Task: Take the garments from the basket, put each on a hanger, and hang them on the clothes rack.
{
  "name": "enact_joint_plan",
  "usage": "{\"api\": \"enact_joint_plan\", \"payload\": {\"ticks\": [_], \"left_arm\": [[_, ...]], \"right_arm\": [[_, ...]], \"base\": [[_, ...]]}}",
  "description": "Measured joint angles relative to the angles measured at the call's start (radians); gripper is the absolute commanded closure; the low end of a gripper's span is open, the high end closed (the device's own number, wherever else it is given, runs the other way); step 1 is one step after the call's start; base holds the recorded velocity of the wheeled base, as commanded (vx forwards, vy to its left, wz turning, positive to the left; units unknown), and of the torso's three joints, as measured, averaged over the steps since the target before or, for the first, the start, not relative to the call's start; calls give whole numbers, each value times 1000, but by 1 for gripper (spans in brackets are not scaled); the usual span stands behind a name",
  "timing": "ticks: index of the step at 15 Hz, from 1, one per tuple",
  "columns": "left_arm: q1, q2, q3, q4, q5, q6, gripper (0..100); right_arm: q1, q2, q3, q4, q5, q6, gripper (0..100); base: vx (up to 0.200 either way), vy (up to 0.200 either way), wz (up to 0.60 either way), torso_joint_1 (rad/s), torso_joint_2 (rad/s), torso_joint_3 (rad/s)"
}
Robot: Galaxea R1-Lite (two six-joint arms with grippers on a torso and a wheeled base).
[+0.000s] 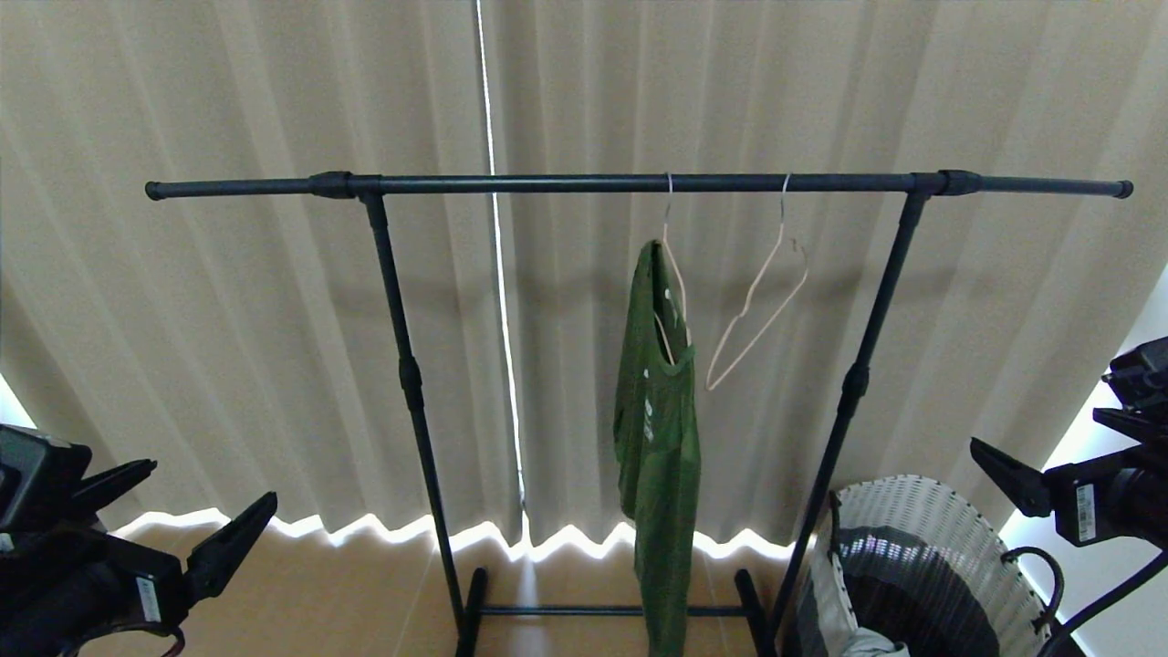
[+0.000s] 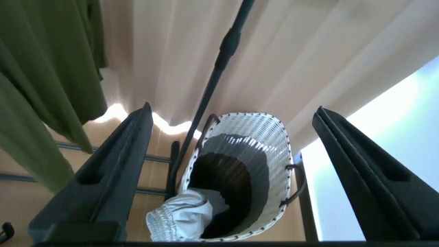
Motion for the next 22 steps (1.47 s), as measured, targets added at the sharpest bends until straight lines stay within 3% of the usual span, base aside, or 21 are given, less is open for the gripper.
{"api": "enact_joint_plan", "payload": {"ticks": [11,15,22], "left_arm": [[-7,-12,8,-1,-1,2,0],[-8,-45,20,0,-96,-18,0],[-7,-64,12,0,-102,-68,0]], "right_arm": [[1,1,17,1,0,0,0],[1,4,17,1,3,-22,0],[1,8,36,0,53,-18,0]], "base": [[0,0,0,-161,420,260],[0,0,0,-136,461,317],[0,0,0,-67,349,272]]}}
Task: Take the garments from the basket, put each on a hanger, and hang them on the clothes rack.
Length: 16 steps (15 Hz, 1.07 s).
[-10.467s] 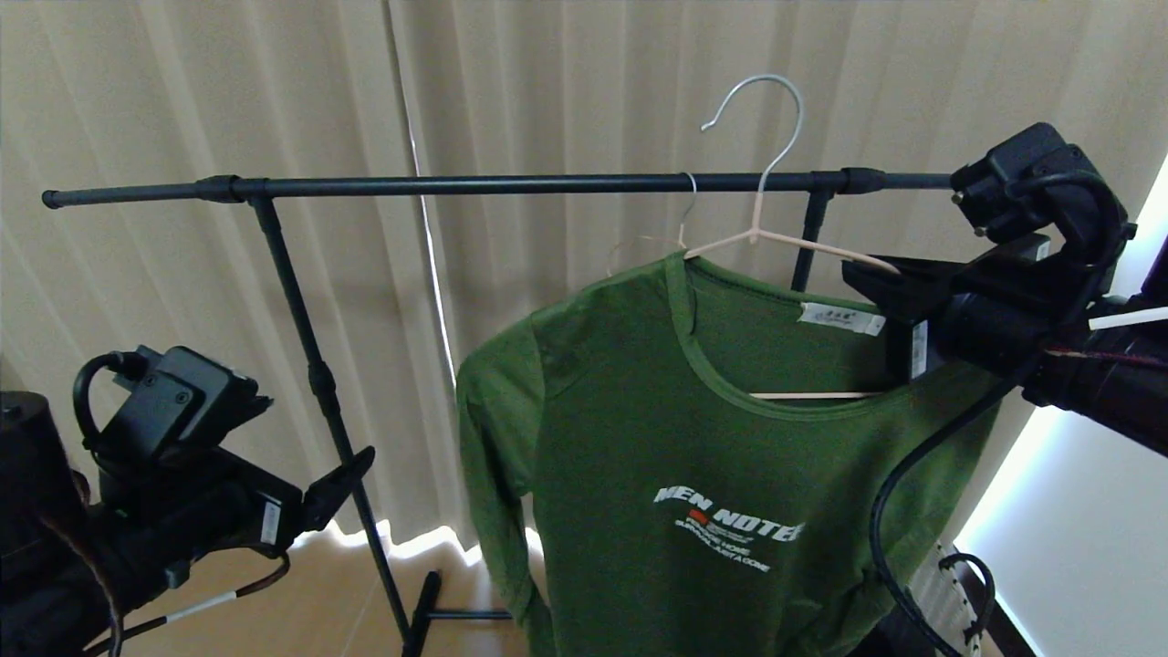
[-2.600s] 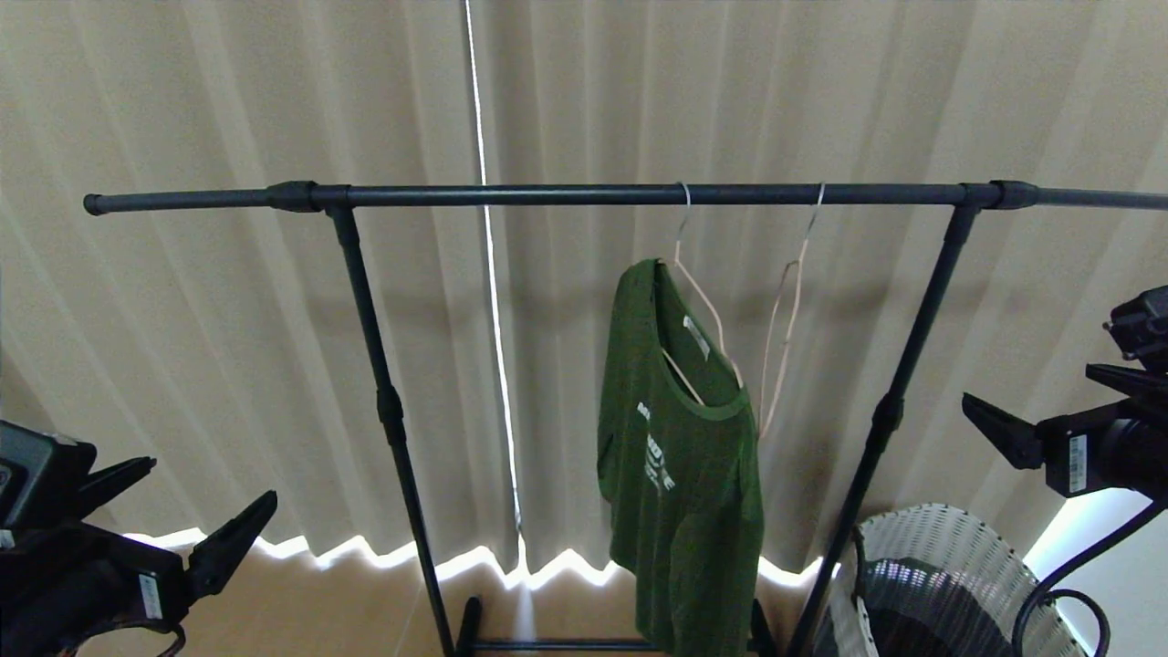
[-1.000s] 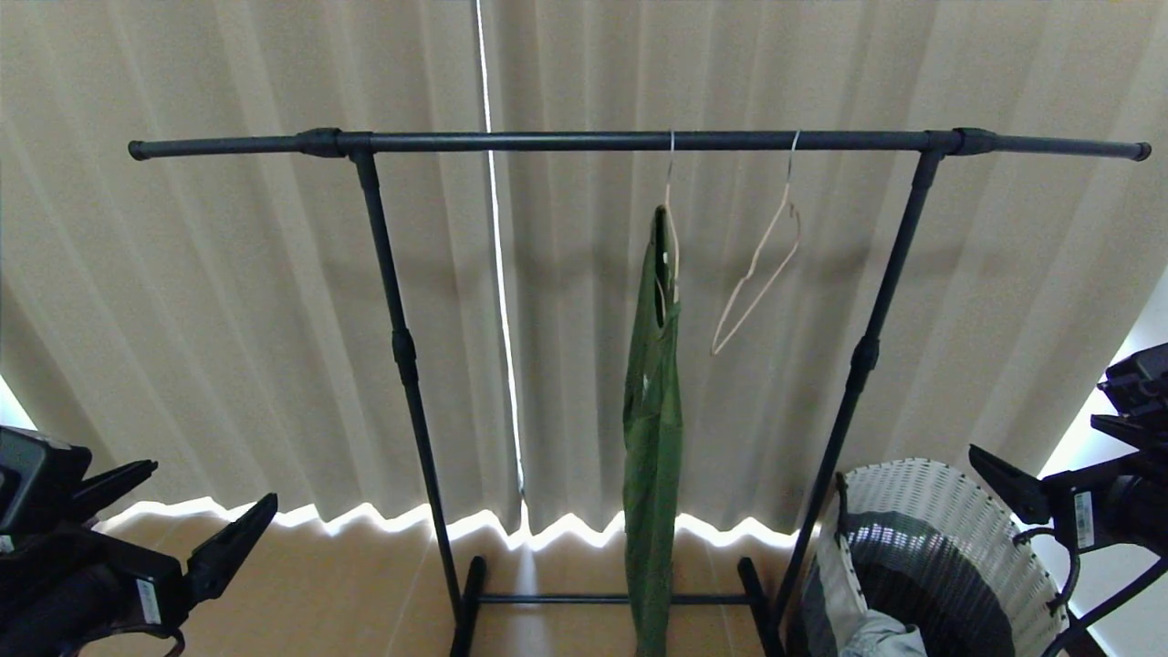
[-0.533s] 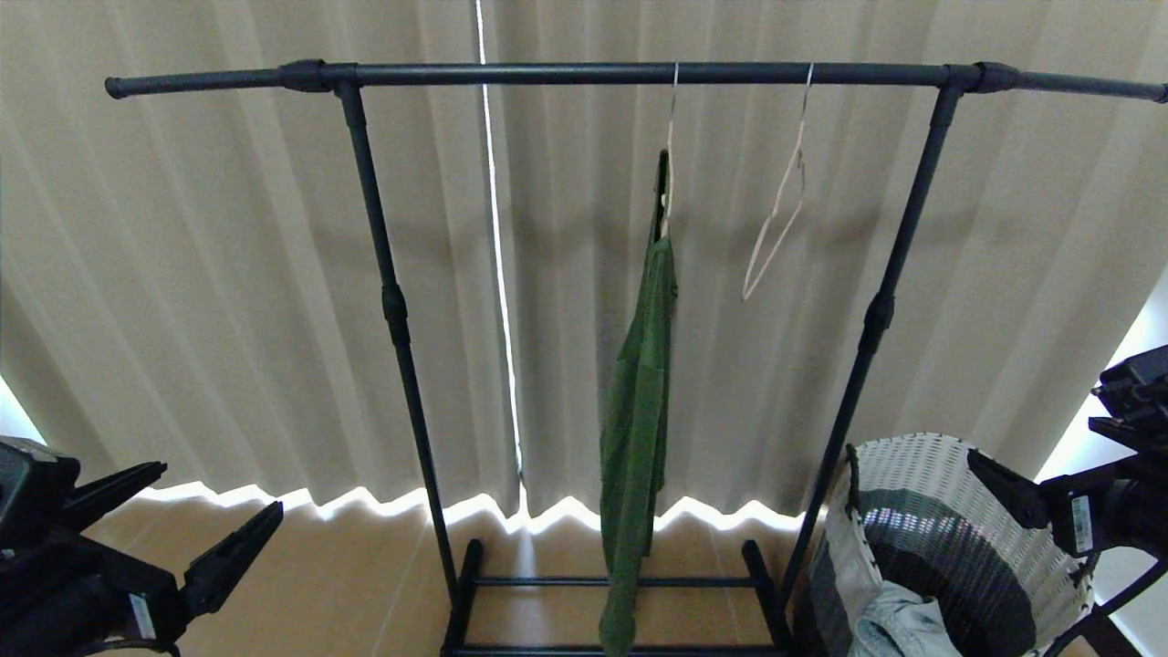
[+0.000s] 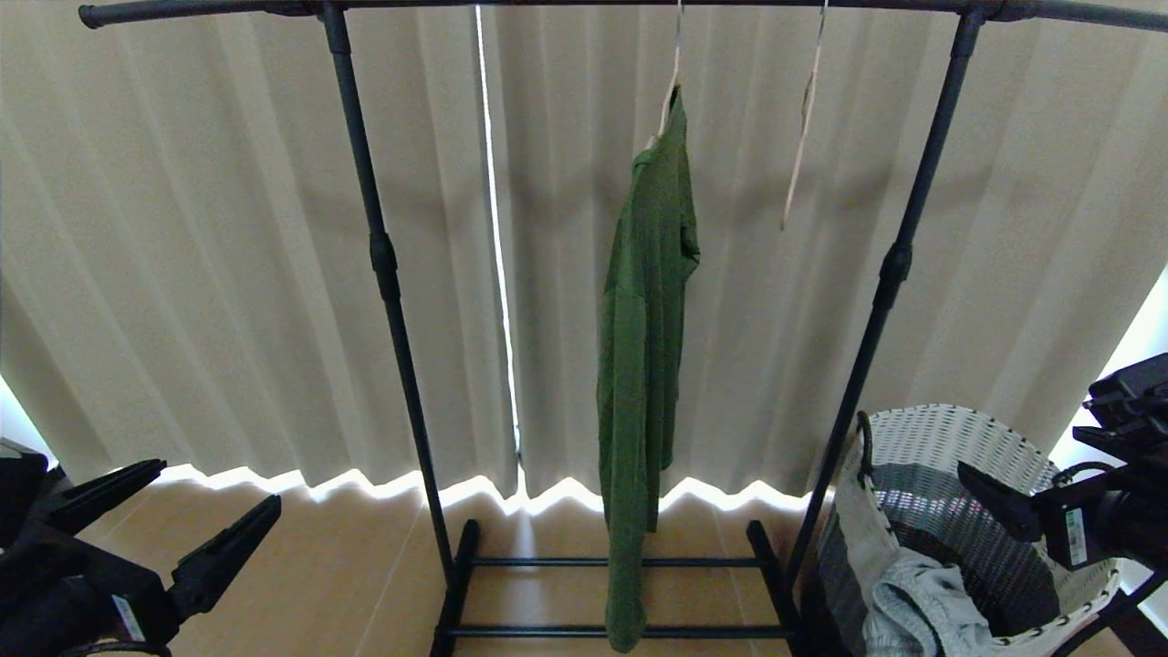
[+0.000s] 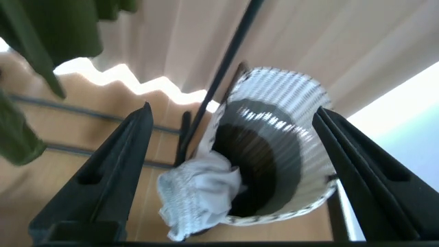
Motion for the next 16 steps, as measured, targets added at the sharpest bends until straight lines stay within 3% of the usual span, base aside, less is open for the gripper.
{"api": "enact_joint_plan", "payload": {"ticks": [2,13,16], "left_arm": [[0,0,0,-1,0,2,0],[-1,-3,8,1,0,3,0],[-1,-3,10,1,0,3,0]], "right_arm": [[0,3,3,-1,14,0,0],[1,7,20,-1,22,0,0],[1,7,21,-1,21,0,0]], "base": [[0,0,0,-9,25,16],[0,-200,0,2,8,8],[0,0,0,0,0,0]]}}
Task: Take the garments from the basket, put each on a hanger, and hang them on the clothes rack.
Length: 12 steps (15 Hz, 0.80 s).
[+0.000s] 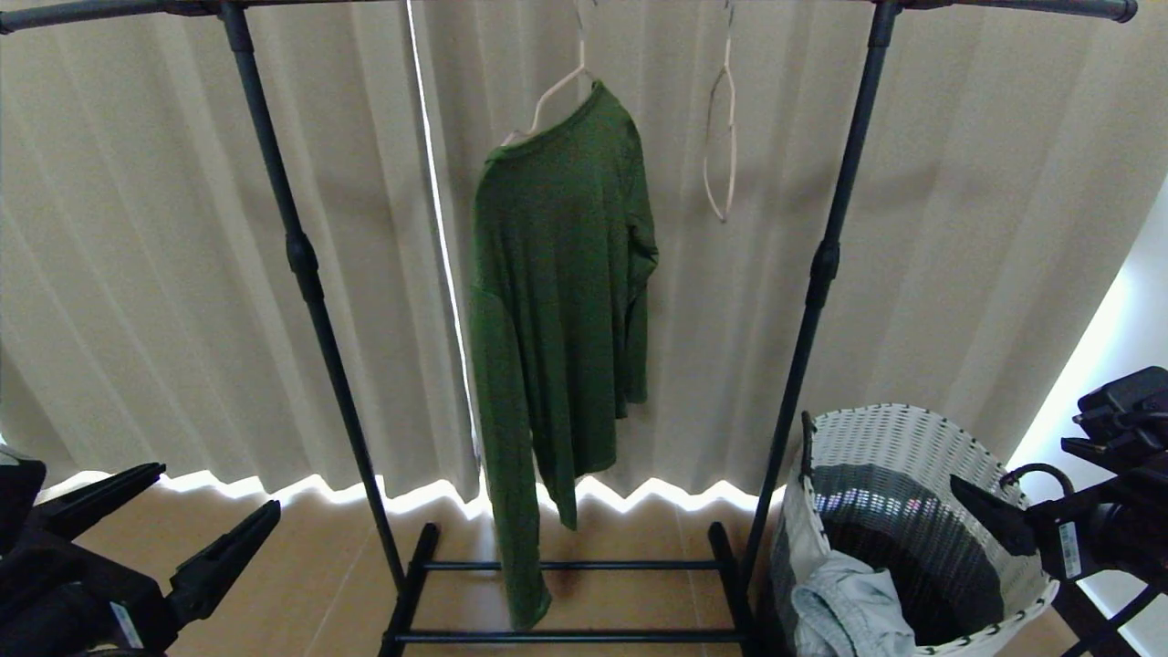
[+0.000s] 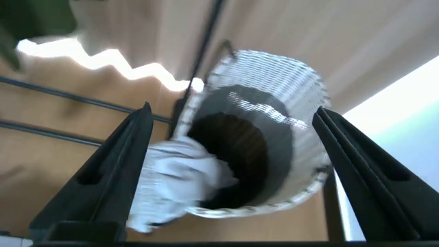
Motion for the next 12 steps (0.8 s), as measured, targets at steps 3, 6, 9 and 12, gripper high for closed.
{"api": "enact_joint_plan", "payload": {"ticks": [3,6,9,12], "left_arm": [[0,0,0,0,0,0,0],[0,4,-5,2,0,-1,0],[0,13,-7,4,1,-1,0],[0,20,-8,5,0,0,0]], "right_arm": [[-1,0,2,1,0,0,0],[0,0,2,2,0,0,0],[0,0,6,11,1,-1,0],[0,3,19,13,1,-4,0]], "base": [[0,0,0,0,0,0],[0,0,0,0,0,0],[133,0,0,5,2,2],[200,0,0,1,1,4]]}}
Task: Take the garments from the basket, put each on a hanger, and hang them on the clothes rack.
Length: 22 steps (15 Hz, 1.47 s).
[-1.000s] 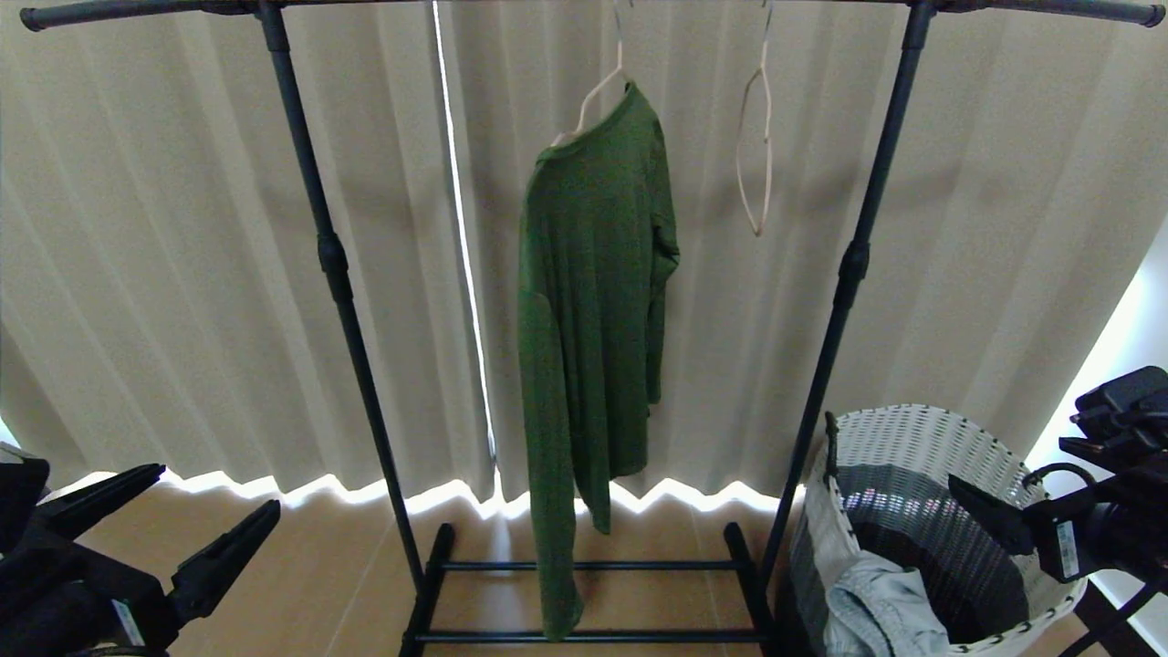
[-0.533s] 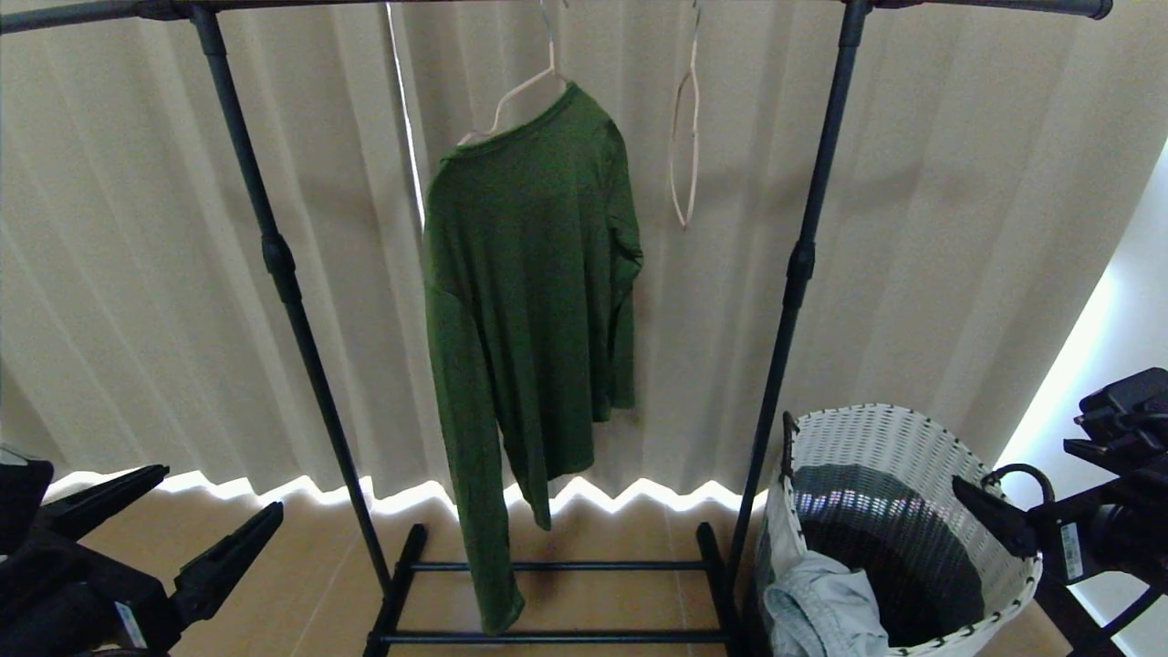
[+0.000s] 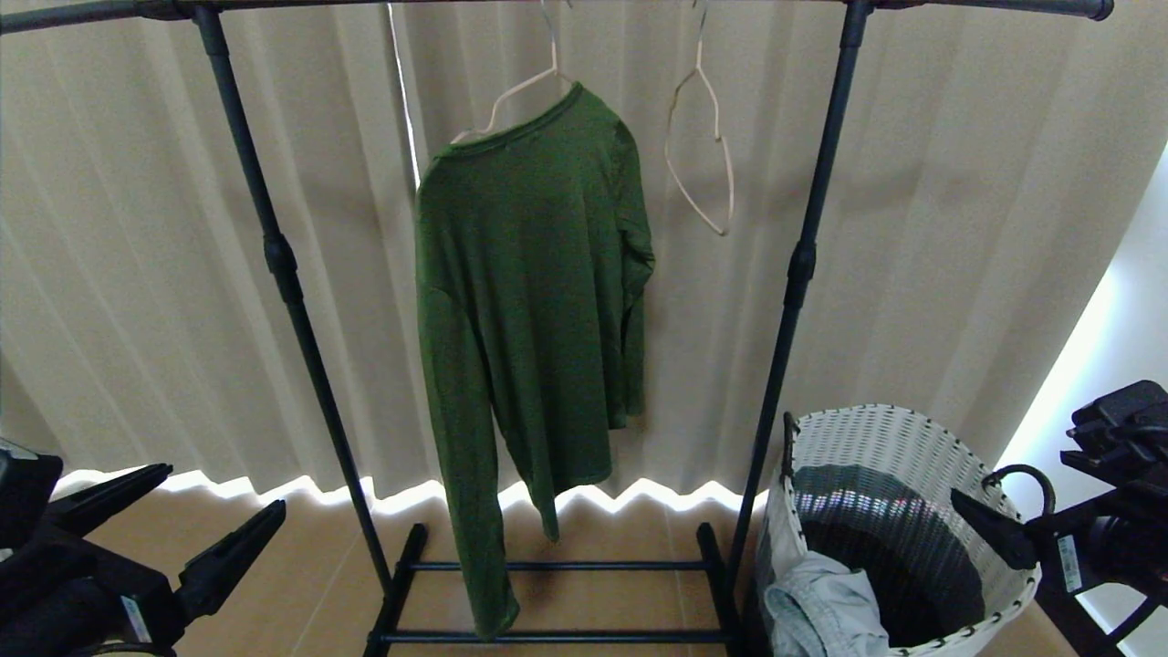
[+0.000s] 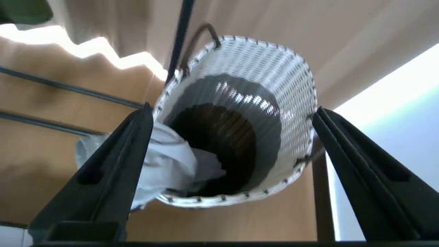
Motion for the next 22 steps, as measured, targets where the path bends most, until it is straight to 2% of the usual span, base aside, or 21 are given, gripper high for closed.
{"api": "enact_joint_plan", "payload": {"ticks": [3,8,15,17,20,22], "left_arm": [[0,2,1,0,0,3,0],[-2,1,8,-2,0,9,0],[-2,1,10,-2,0,10,0],[-7,1,10,-2,0,10,0],[-9,1,10,-2,0,10,0],[-11,1,10,-2,0,10,0]], "right_arm": [[1,22,14,0,0,-4,0],[49,110,59,6,-1,-51,0],[365,271,71,54,-9,-54,0],[411,332,59,53,-20,-54,0],[451,459,36,55,-120,-54,0],[460,528,33,55,-151,-54,0]], "base": [[200,0,0,4,2,1],[0,0,0,0,0,0],[0,0,0,0,0,0],[0,0,0,0,0,0],[0,0,0,0,0,0],[0,0,0,0,0,0]]}}
